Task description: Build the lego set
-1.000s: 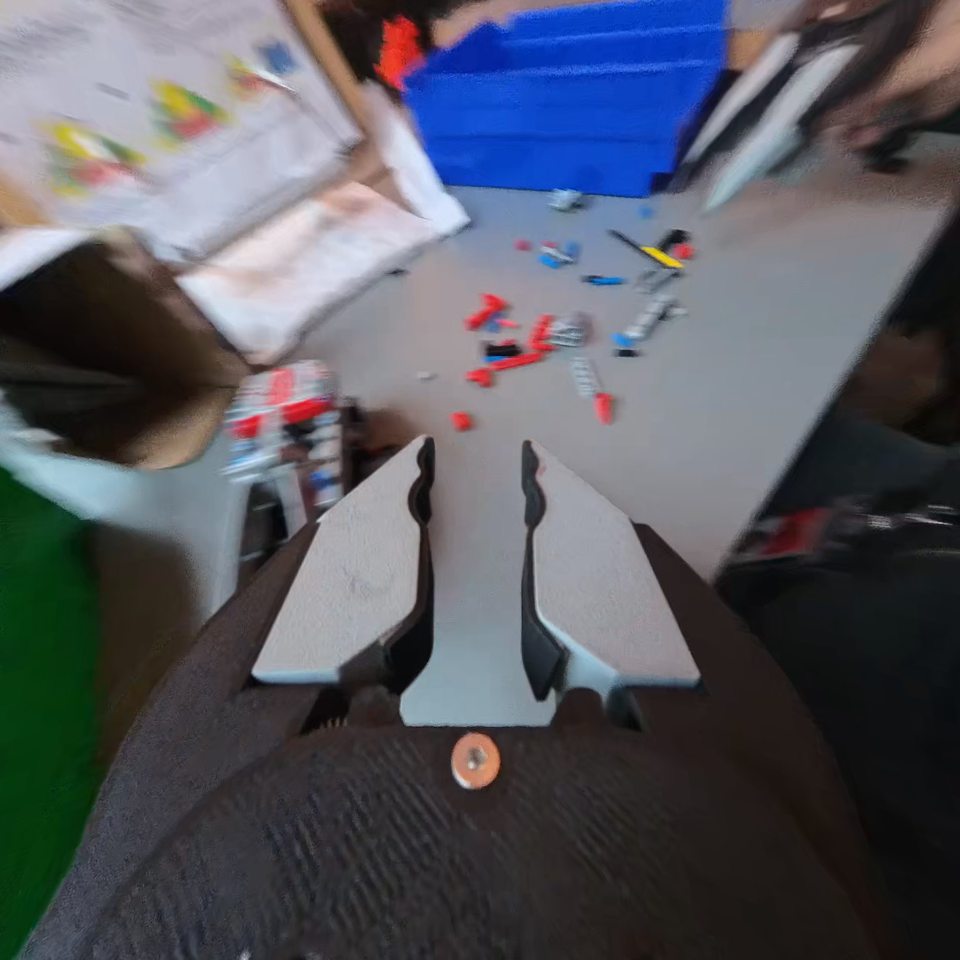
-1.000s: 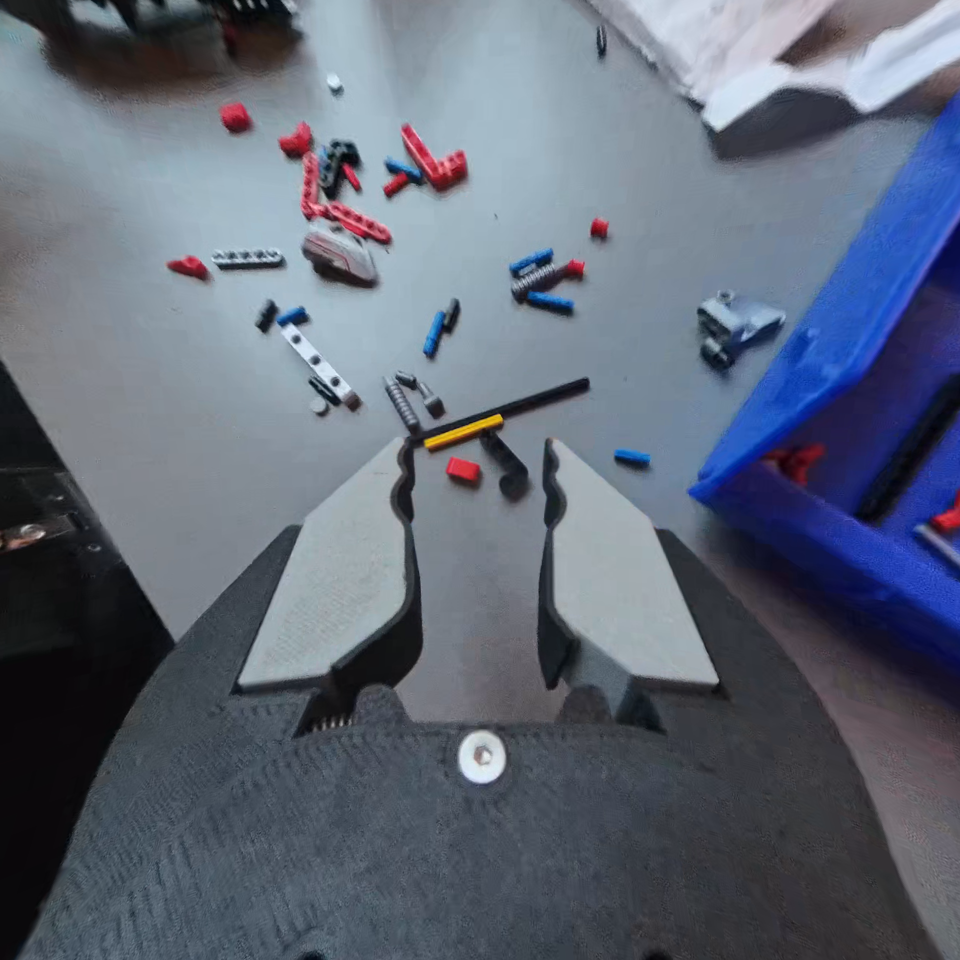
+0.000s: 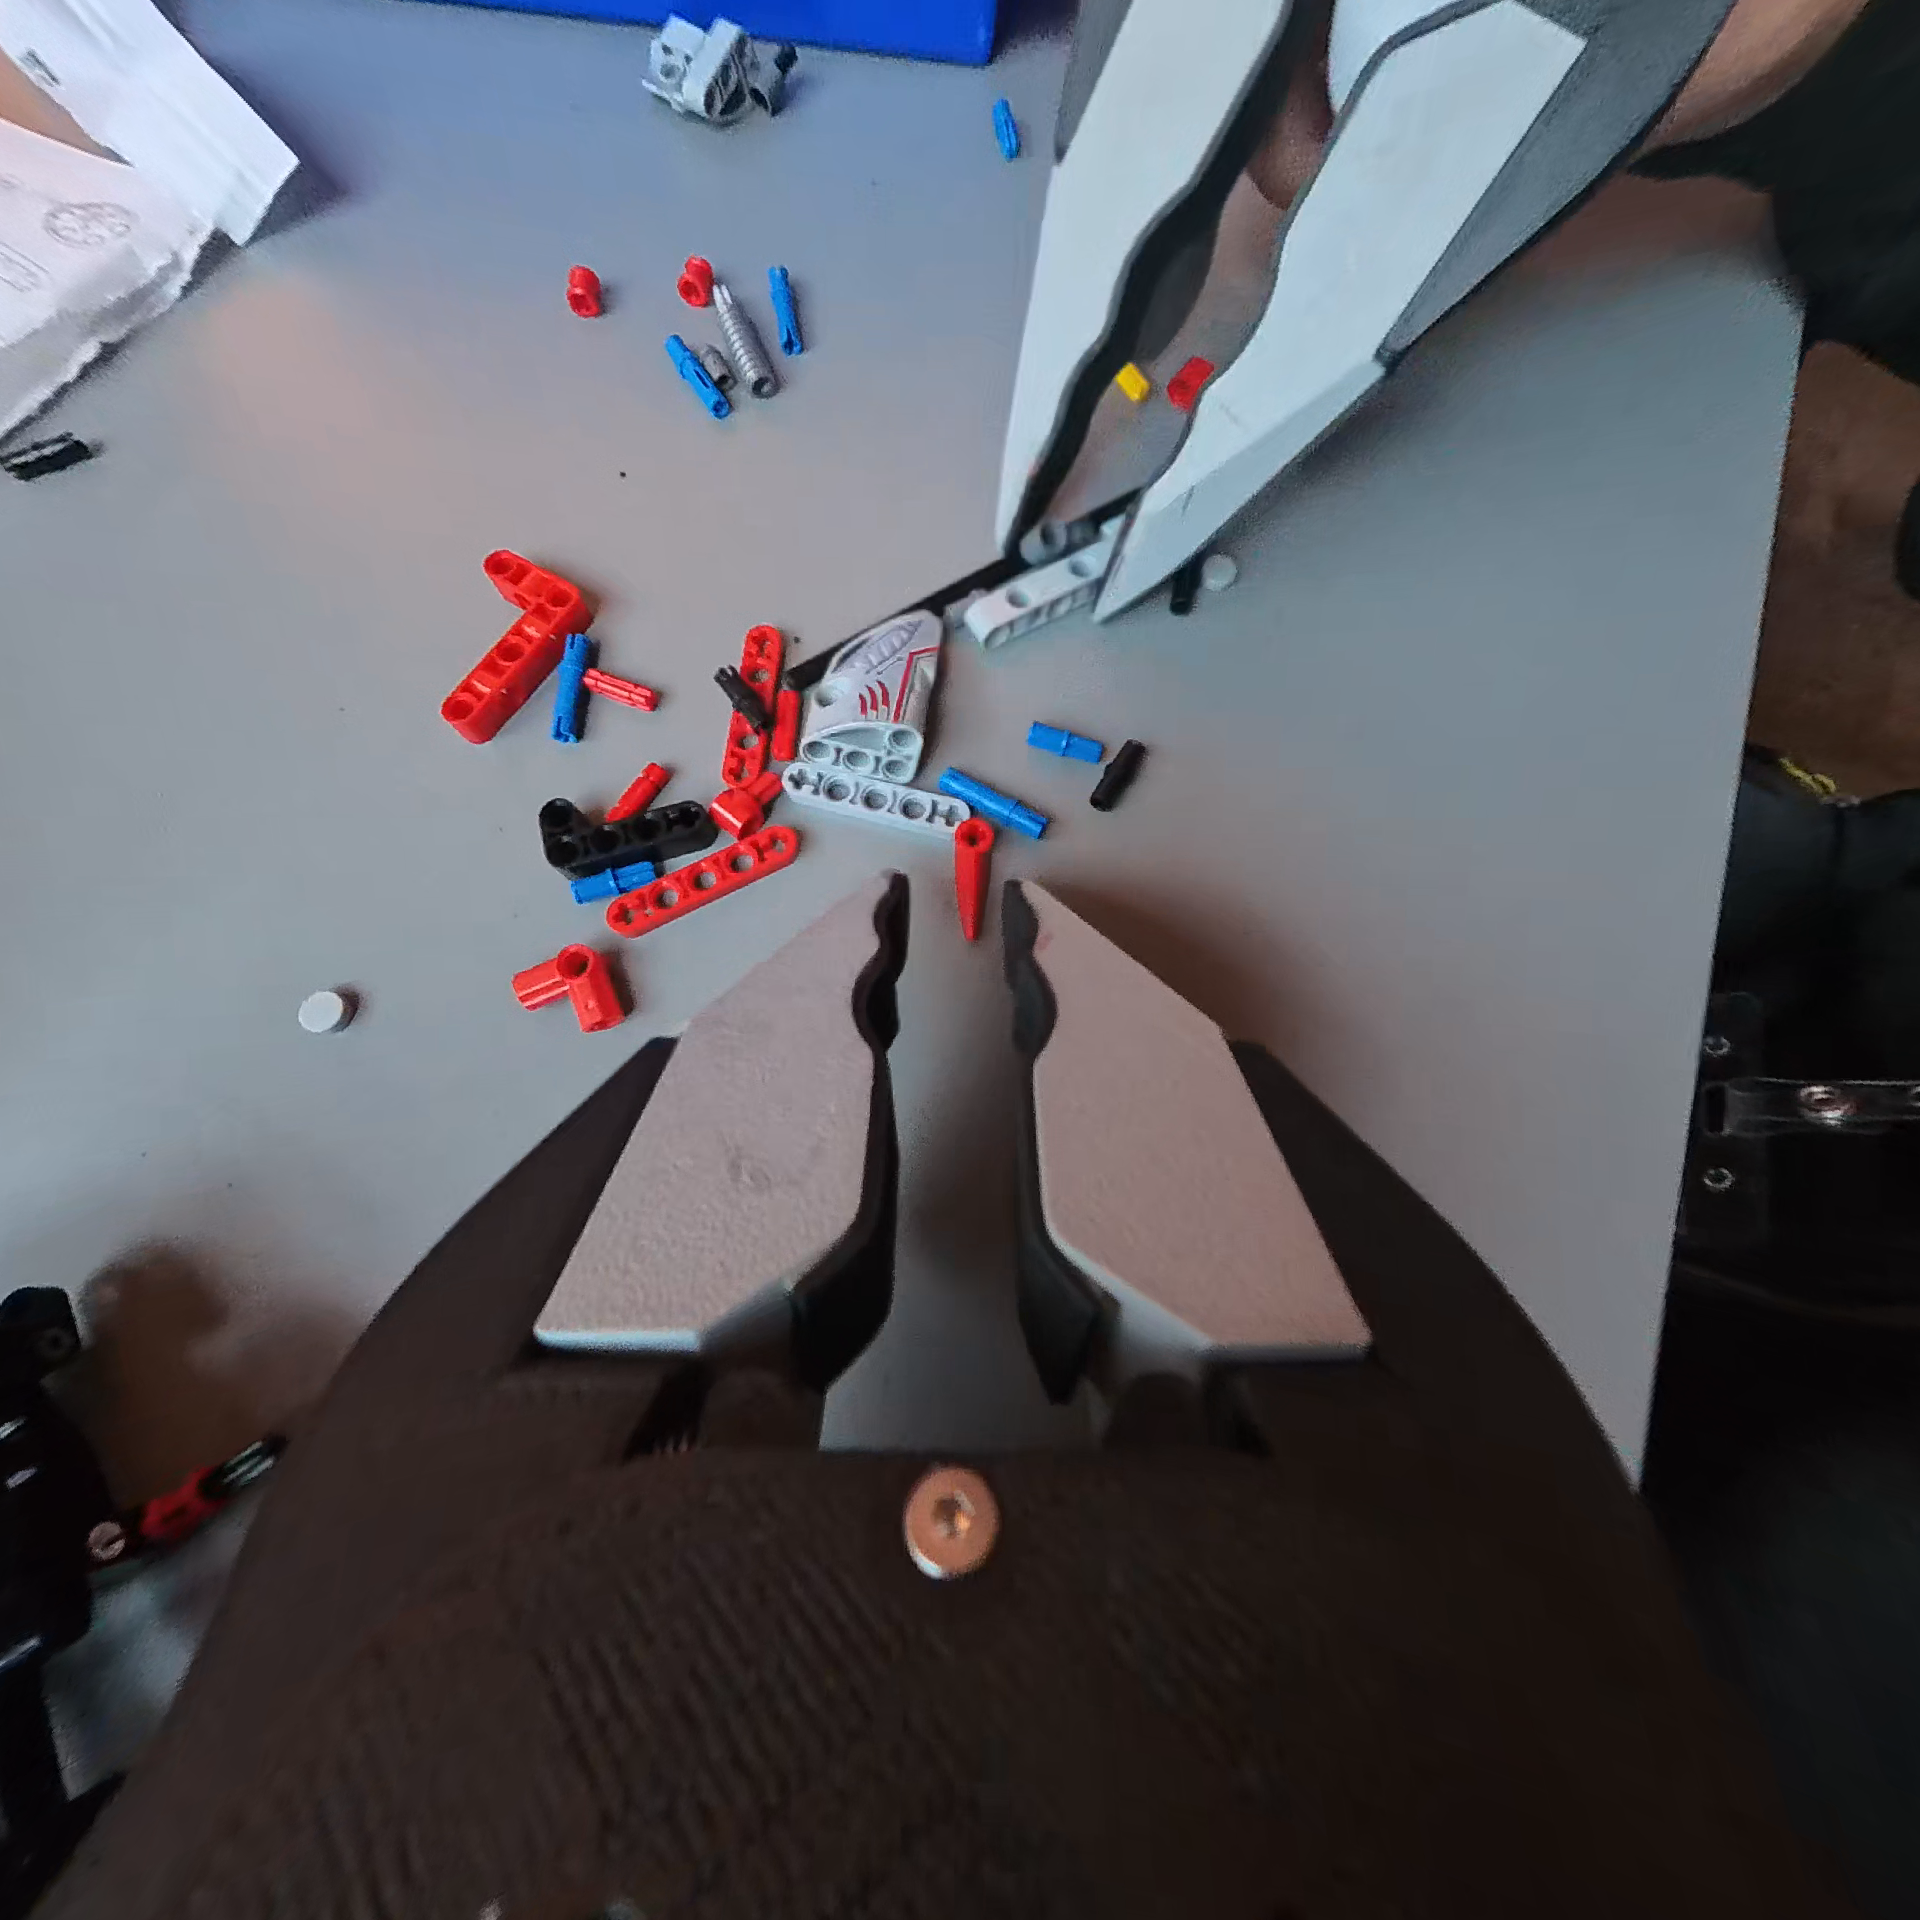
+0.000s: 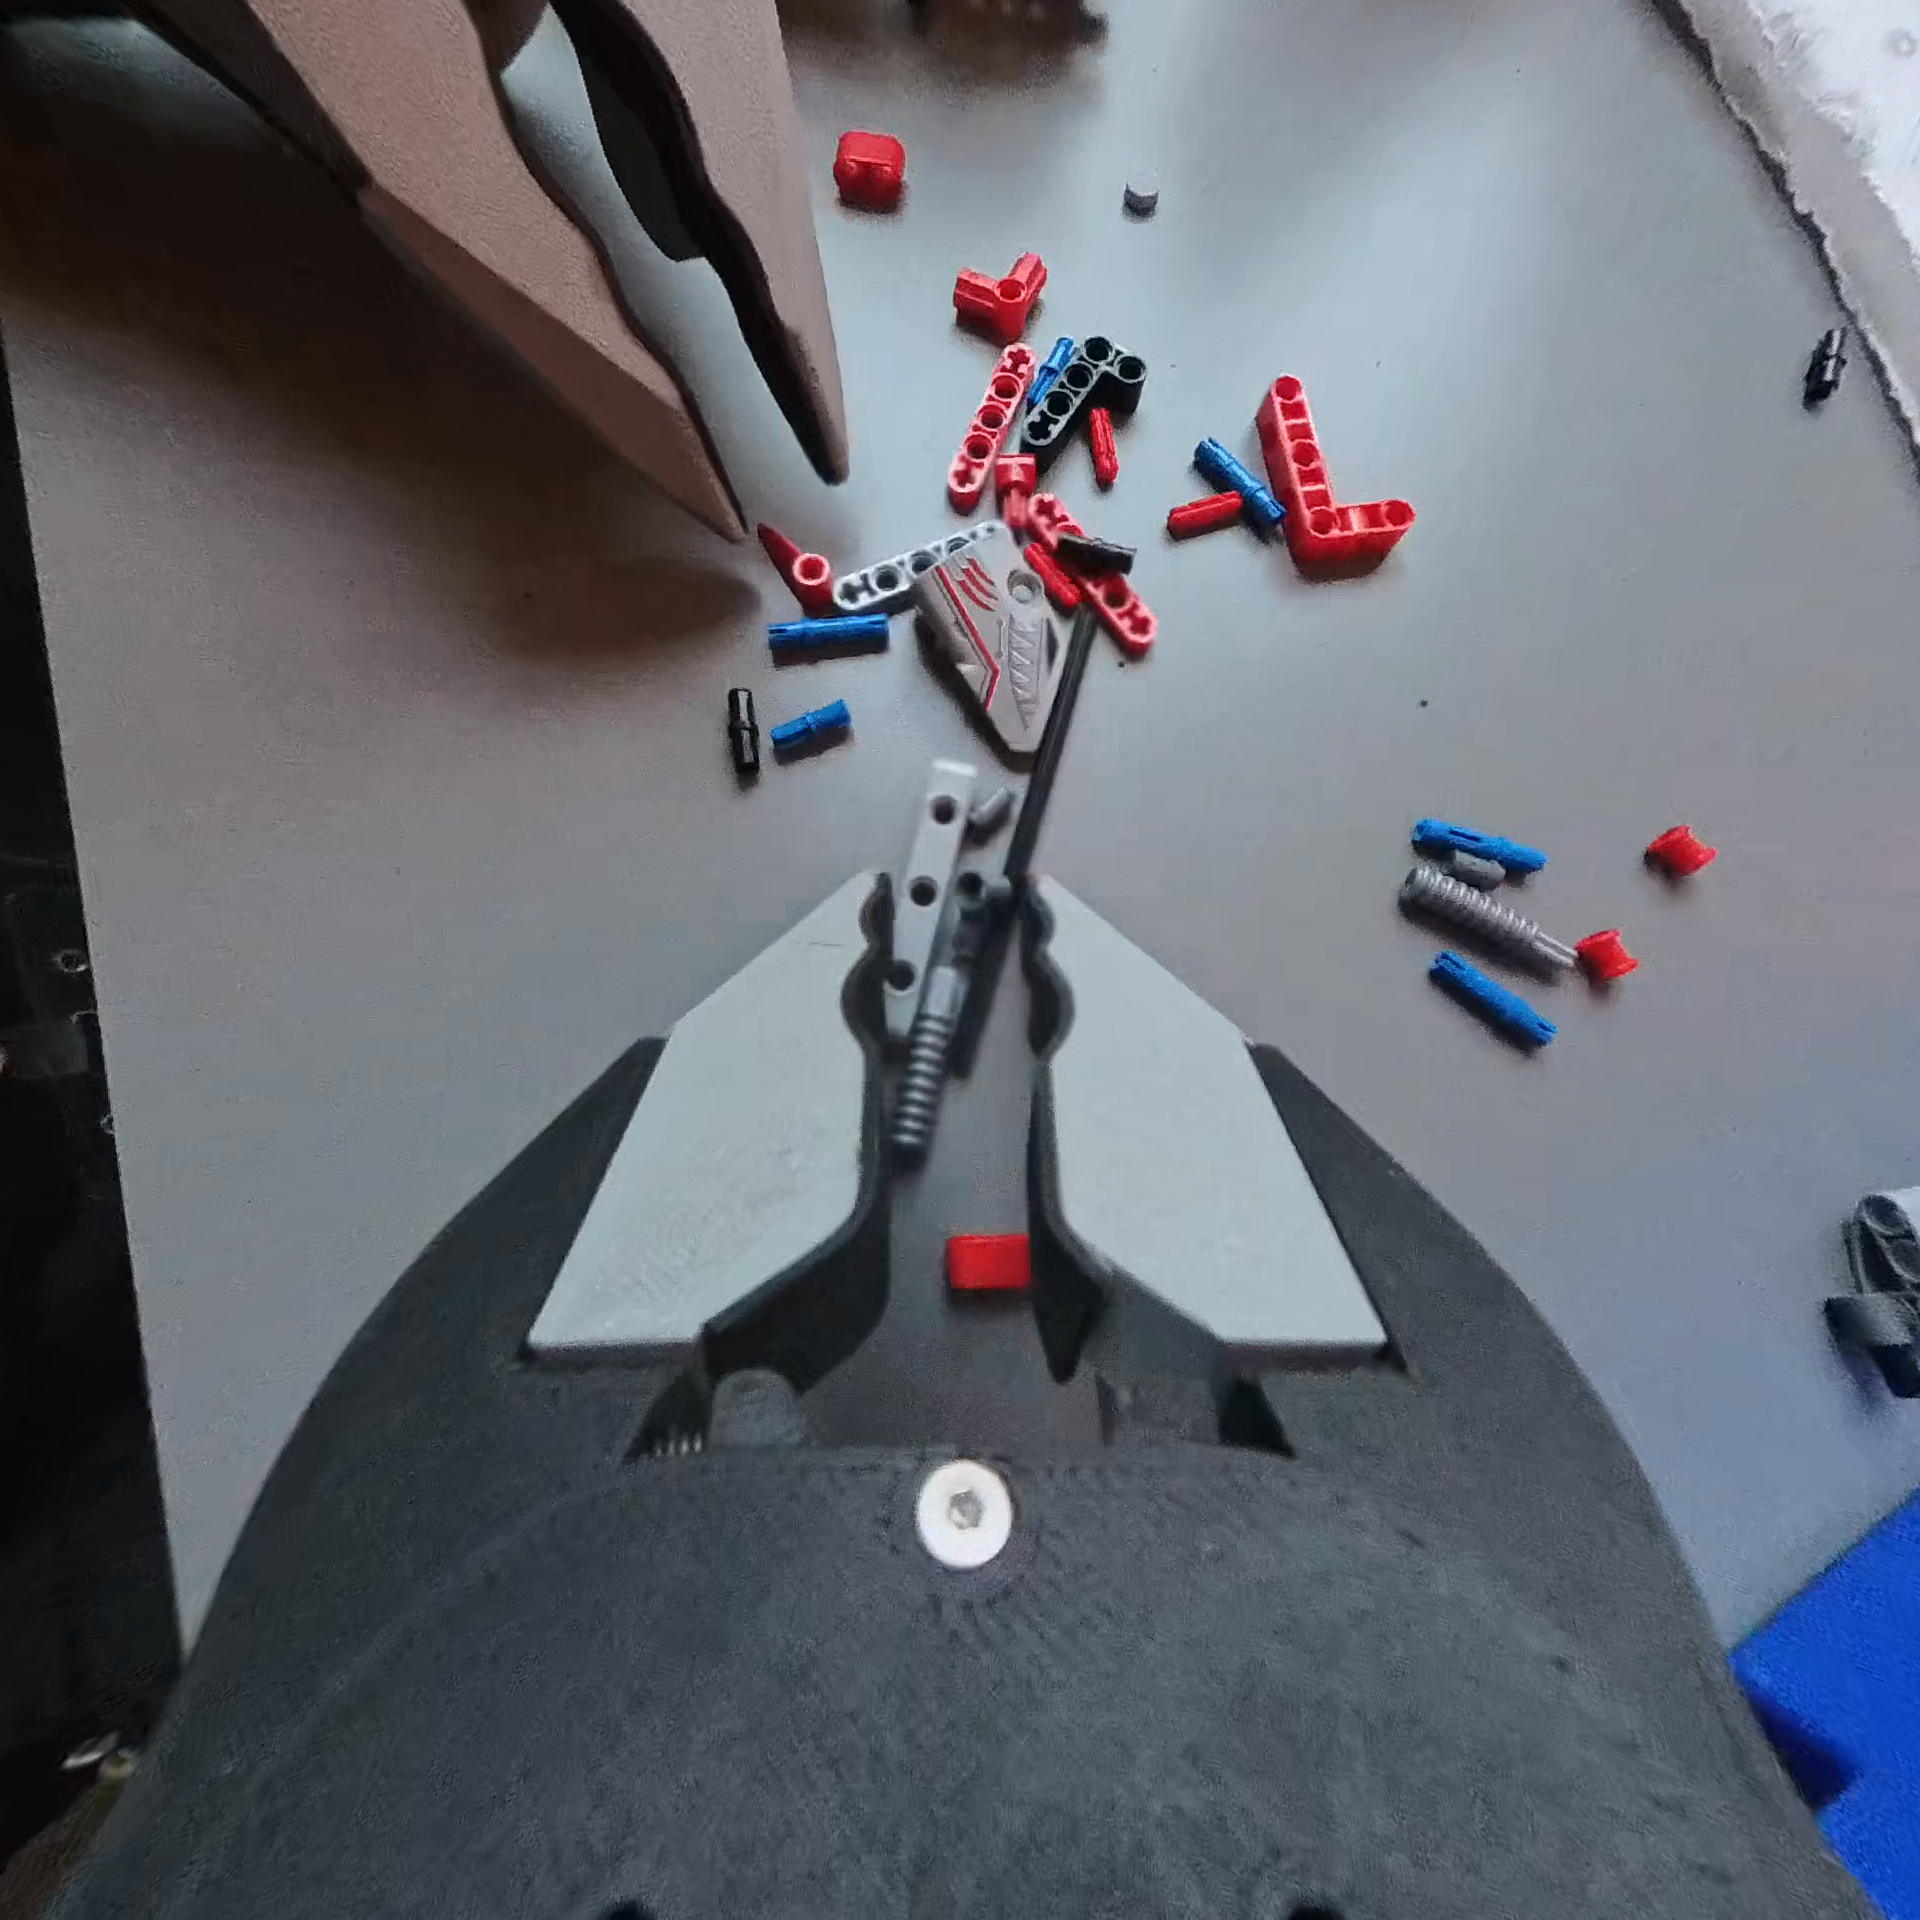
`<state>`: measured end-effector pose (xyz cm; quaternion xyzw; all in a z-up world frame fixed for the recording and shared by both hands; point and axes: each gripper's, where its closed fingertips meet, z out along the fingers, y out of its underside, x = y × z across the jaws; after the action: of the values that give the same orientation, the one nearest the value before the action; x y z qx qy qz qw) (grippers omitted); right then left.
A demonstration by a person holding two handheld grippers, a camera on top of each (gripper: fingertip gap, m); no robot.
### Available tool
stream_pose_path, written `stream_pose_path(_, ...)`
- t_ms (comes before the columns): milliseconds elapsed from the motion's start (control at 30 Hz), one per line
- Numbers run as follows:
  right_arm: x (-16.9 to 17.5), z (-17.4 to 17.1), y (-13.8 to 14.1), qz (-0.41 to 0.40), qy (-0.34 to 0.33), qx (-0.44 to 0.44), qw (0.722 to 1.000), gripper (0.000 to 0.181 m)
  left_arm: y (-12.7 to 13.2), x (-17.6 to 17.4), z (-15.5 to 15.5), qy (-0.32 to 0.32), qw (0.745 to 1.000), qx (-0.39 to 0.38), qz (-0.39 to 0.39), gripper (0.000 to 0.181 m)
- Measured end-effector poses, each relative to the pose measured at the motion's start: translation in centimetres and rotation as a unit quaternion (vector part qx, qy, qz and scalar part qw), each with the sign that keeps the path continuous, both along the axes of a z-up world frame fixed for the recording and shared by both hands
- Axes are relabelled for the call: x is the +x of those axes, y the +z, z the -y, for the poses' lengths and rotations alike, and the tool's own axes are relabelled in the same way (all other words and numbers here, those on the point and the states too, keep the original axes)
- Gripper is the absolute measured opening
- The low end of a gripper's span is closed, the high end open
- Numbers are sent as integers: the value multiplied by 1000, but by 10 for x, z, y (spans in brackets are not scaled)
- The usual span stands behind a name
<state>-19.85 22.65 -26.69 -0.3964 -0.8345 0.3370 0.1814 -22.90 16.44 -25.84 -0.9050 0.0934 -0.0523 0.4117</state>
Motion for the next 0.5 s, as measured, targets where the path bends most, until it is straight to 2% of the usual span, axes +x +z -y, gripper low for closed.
stream_pose_path(133,-5,0,0,-16,-7,6,1000,12,-3,-1,0,5,1000,-8,-7,10)
stream_pose_path(233,-8,0,0,-15,-12,6,1000,12,4,-3,-1,9,1000,14,7,3)
stream_pose_path(367,-12,-8,1,-21,-33,19,999,12,13,-5,0,15,998,34,45,3)
stream_pose_path(500,-14,-15,19,-44,-47,13,998,12,22,-8,0,21,995,58,80,1)
